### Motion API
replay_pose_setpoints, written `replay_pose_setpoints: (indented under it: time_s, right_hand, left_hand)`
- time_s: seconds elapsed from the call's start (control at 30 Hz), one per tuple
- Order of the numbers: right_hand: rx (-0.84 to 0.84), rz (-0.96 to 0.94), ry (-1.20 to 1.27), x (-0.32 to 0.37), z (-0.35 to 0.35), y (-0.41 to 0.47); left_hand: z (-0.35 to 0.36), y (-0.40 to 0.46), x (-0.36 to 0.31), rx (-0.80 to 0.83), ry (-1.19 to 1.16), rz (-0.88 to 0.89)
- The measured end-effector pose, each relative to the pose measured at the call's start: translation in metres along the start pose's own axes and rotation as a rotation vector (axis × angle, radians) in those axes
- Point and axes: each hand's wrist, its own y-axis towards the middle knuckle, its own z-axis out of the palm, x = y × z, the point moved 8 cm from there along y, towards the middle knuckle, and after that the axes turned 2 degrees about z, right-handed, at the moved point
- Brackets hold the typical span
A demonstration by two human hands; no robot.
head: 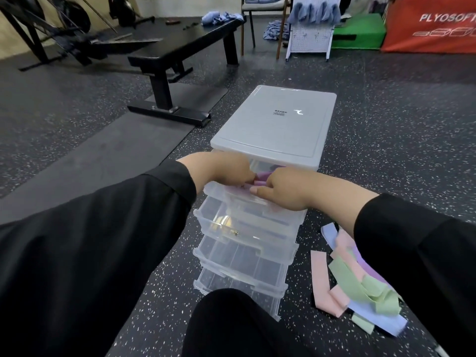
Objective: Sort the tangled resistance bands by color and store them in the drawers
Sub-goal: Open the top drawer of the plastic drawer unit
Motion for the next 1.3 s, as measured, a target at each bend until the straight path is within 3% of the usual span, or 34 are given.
replay_pose_setpoints:
  time_s: [0.17,0.3,0.43,0.6,0.73,0.83,0.93,1.1,1.3]
  right_hand:
    - [-0.252,0.036,0.581,-0.023,-0.029,-0.013]
    - [-0.362,0.053,1.031,-0.040,-0.038,-0.031]
    - [-0.480,0.030,1.096,-0.044,-0.048,-0.047]
    - [-0.564,0.044,1.043,-0.047,-0.060,-0.066]
    - [-0.646,0.028,1.026,-0.050,-0.072,-0.079]
    - [-0.723,0.001,1.146,-0.054,-0.084,-0.092]
    - [-0.809,-0.015,1.187,-0.066,-0.102,-0.106]
    - [-0.857,-0.094,1.240,-0.075,-0.134,-0.141]
    - [-0.932,-0.175,1.268,-0.087,-0.165,-0.188]
  left_hand:
    - [-0.014,-0.020,0.002,-0.212,-0.286,0.046]
    - [-0.026,-0.038,0.001,-0.365,-0.597,0.104]
    - [-0.034,-0.056,-0.012,-0.414,-1.010,0.145]
    - [-0.045,-0.075,-0.041,-0.388,-1.222,0.225]
    - [-0.054,-0.086,-0.061,-0.401,-1.262,0.283]
    - [-0.070,-0.094,-0.055,-0.607,-1.342,0.232]
    - [-0.081,-0.100,-0.052,-0.710,-1.205,0.214]
    - [-0.055,-0.085,-0.052,-0.570,-0.910,0.170]
    - [-0.047,-0.088,-0.108,-0.458,-0.821,0.416]
